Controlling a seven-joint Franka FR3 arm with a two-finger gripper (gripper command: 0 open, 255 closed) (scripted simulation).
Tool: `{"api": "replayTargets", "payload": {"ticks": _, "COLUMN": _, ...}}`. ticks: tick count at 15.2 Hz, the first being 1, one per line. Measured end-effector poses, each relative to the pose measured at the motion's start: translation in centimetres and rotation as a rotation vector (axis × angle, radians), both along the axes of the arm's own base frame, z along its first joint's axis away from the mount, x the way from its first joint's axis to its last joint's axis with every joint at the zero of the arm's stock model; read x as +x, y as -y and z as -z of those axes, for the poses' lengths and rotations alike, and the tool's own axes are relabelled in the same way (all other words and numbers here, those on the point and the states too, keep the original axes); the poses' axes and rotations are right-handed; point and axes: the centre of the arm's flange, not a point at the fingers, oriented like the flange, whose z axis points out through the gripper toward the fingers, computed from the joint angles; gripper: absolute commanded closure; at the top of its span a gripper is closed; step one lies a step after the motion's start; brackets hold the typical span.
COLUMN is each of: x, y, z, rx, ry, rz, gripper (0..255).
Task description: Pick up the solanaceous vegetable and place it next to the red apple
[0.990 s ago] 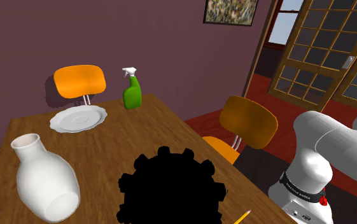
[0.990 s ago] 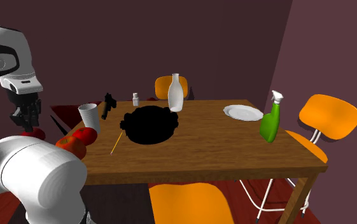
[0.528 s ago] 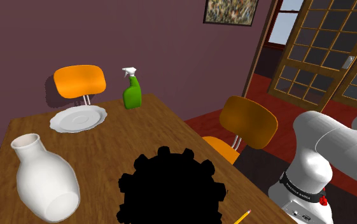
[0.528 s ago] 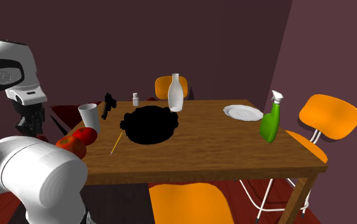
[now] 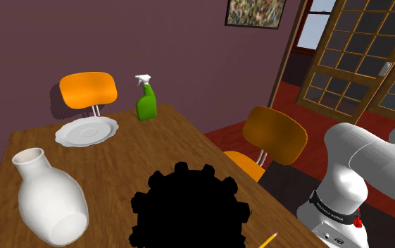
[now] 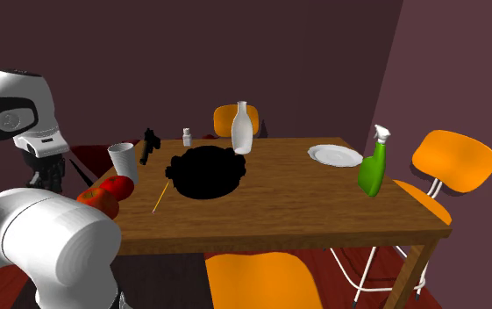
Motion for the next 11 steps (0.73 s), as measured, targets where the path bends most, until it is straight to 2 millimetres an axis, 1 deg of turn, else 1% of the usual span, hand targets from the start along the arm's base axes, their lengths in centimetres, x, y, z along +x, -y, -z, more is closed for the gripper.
{"api": "replayTargets", "payload": {"ticks": 4, "x": 0.01, "y": -0.01, "z": 0.07, "rx": 0.0, "ry": 0.0, "rz": 0.0, "gripper": 255}}
{"api": "replayTargets", "payload": {"ticks": 5, "x": 0.01, "y": -0.01, "z": 0.07, "rx": 0.0, "ry": 0.0, "rz": 0.0, "gripper": 0}}
{"api": "replayTargets", "payload": {"ticks": 11, "x": 0.01, "y": -0.01, "z": 0.07, "rx": 0.0, "ry": 0.0, "rz": 0.0, "gripper": 0}}
